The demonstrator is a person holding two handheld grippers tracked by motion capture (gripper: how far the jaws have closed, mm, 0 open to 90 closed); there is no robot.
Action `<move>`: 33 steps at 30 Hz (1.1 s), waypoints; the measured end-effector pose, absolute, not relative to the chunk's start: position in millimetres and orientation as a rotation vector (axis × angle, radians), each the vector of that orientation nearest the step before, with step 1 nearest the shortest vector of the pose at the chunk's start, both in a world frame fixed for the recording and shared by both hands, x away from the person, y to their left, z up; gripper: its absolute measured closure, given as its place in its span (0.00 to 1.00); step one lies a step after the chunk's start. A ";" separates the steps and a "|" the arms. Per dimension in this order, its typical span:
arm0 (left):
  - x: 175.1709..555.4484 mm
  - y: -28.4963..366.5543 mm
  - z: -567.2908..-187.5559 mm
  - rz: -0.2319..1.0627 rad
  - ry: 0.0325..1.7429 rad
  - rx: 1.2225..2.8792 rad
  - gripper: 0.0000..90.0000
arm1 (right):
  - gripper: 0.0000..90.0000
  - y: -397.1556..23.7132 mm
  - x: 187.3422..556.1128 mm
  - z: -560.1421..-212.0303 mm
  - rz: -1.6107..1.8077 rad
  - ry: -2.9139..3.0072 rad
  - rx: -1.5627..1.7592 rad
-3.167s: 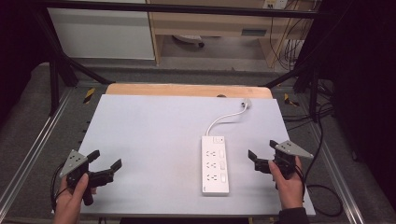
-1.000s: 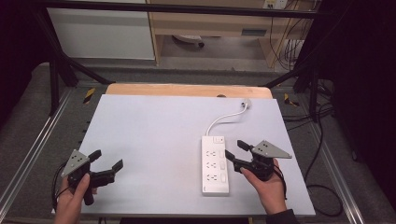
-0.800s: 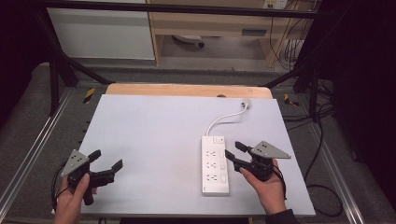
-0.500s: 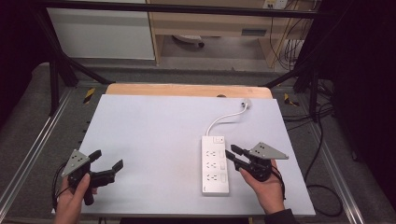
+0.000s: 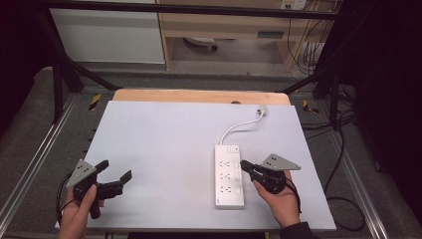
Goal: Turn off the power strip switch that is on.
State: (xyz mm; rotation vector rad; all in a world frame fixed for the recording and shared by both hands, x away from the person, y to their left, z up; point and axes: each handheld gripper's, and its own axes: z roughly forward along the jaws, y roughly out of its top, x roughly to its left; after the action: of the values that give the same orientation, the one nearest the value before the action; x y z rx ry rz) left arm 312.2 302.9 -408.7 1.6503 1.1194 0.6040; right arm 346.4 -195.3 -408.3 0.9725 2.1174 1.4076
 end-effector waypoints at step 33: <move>314.5 301.9 -409.6 0.602 1.120 1.655 0.06 | 1.00 -184.8 354.1 -432.5 1.317 2.319 1.043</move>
State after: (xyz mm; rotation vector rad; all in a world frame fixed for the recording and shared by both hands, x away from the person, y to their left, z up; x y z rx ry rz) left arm 314.5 301.9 -409.6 1.6553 1.1199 0.6022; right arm 354.1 -184.8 -432.5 1.0429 2.3194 1.3165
